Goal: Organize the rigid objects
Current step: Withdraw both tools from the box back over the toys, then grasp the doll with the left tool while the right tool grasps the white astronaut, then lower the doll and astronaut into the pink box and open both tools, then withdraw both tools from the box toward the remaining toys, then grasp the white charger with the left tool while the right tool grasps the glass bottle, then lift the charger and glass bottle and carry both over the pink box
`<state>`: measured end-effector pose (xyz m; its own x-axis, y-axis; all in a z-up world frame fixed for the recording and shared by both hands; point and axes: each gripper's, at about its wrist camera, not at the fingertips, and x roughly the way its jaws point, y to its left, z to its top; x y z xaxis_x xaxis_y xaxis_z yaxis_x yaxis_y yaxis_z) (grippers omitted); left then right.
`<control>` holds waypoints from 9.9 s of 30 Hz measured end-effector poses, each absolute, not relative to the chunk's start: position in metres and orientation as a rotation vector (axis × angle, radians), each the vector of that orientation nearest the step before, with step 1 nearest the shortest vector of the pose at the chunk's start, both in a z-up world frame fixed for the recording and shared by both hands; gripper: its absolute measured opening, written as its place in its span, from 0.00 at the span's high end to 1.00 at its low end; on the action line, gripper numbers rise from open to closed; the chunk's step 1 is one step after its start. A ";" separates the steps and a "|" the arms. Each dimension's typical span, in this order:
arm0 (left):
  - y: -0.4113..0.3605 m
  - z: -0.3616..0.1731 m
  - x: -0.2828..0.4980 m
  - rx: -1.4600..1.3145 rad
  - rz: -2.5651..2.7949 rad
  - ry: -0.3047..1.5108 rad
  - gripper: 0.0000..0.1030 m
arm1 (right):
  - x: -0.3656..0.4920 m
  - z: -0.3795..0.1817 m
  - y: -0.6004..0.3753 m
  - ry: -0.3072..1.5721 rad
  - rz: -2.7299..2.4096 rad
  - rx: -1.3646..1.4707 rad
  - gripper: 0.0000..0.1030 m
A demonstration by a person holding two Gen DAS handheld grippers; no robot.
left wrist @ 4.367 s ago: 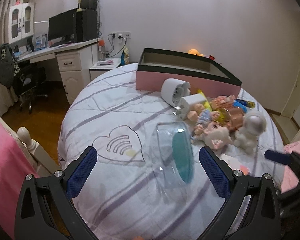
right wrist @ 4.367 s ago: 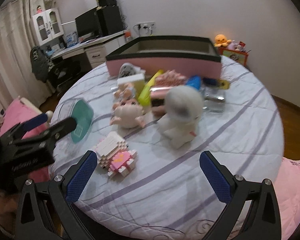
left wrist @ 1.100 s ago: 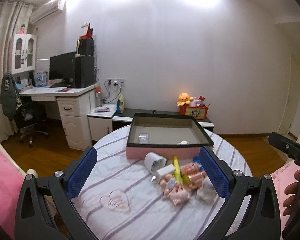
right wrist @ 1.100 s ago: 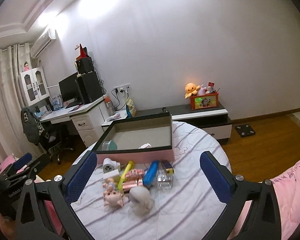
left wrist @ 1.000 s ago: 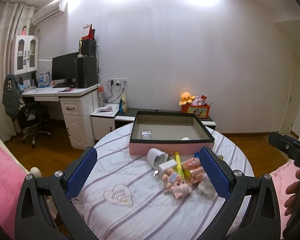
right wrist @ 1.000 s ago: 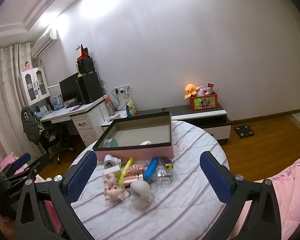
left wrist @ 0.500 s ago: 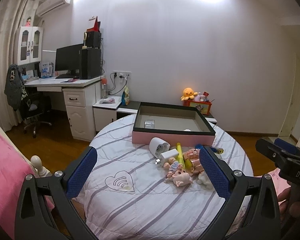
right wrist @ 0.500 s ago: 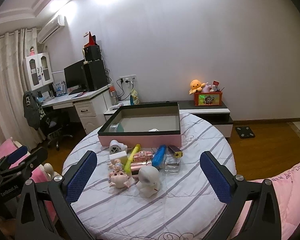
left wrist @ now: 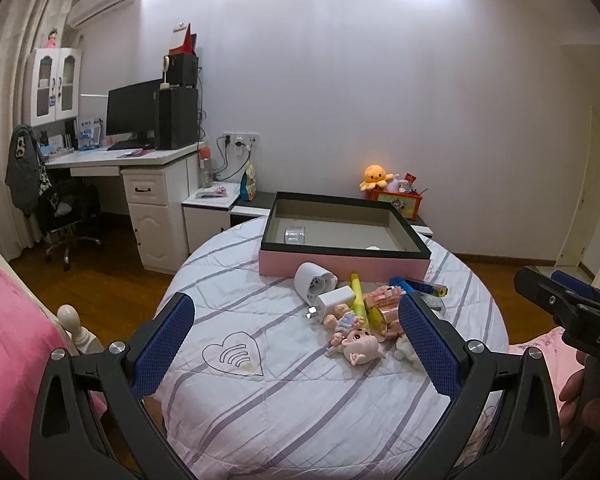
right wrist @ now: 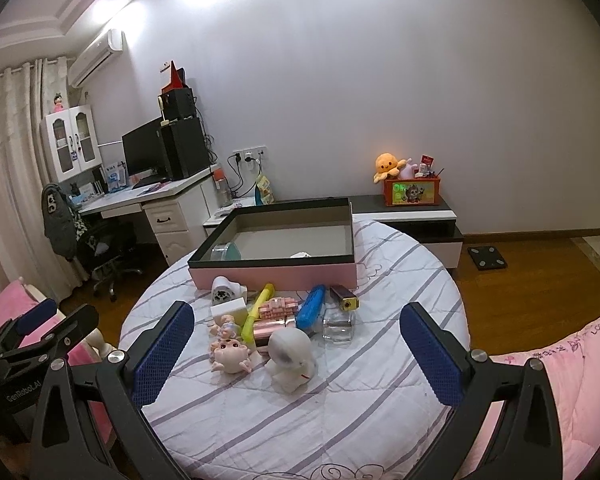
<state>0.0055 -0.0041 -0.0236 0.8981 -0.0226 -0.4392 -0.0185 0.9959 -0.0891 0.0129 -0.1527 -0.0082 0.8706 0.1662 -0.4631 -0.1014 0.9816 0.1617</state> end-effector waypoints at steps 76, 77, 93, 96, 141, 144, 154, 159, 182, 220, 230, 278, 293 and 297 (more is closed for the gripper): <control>-0.016 -0.110 0.094 -0.126 -0.271 0.725 0.46 | 0.091 -0.084 -0.142 0.723 0.382 0.179 0.56; -0.015 -0.105 0.095 -0.124 -0.273 0.715 0.46 | 0.092 -0.079 -0.143 0.714 0.386 0.180 0.56; -0.001 -0.017 0.208 -0.037 -0.269 0.546 0.46 | 0.224 -0.004 -0.148 0.660 0.405 0.160 0.56; 0.001 -0.021 0.244 -0.036 -0.269 0.575 0.46 | 0.254 -0.014 -0.148 0.700 0.378 0.170 0.56; 0.058 -0.011 0.109 -0.059 -0.185 0.488 0.00 | 0.109 0.006 -0.170 0.551 0.228 0.240 0.00; 0.060 -0.016 0.091 -0.075 -0.168 0.497 0.00 | 0.086 0.006 -0.177 0.528 0.210 0.246 0.00; 0.060 -0.024 0.036 -0.103 -0.129 0.496 0.00 | 0.031 -0.010 -0.179 0.515 0.158 0.221 0.00; 0.062 -0.020 0.020 -0.096 -0.124 0.486 0.00 | 0.023 -0.008 -0.165 0.512 0.174 0.186 0.00; 0.069 -0.020 0.010 -0.089 -0.106 0.486 0.00 | 0.012 -0.004 -0.145 0.509 0.191 0.124 0.00; 0.035 -0.121 0.157 -0.082 -0.106 0.772 0.00 | 0.120 -0.115 -0.189 0.793 0.076 0.085 0.00; 0.036 -0.137 0.197 -0.128 -0.090 0.845 0.00 | 0.148 -0.134 -0.179 0.841 0.106 0.043 0.00; 0.081 -0.113 0.093 -0.163 -0.218 0.737 0.78 | 0.088 -0.110 -0.175 0.809 0.225 0.095 0.42; 0.089 -0.065 0.069 -0.137 -0.209 0.622 0.78 | 0.082 -0.072 -0.162 0.720 0.269 0.072 0.42; 0.089 -0.049 0.070 -0.121 -0.210 0.588 0.78 | 0.085 -0.059 -0.157 0.693 0.284 0.058 0.42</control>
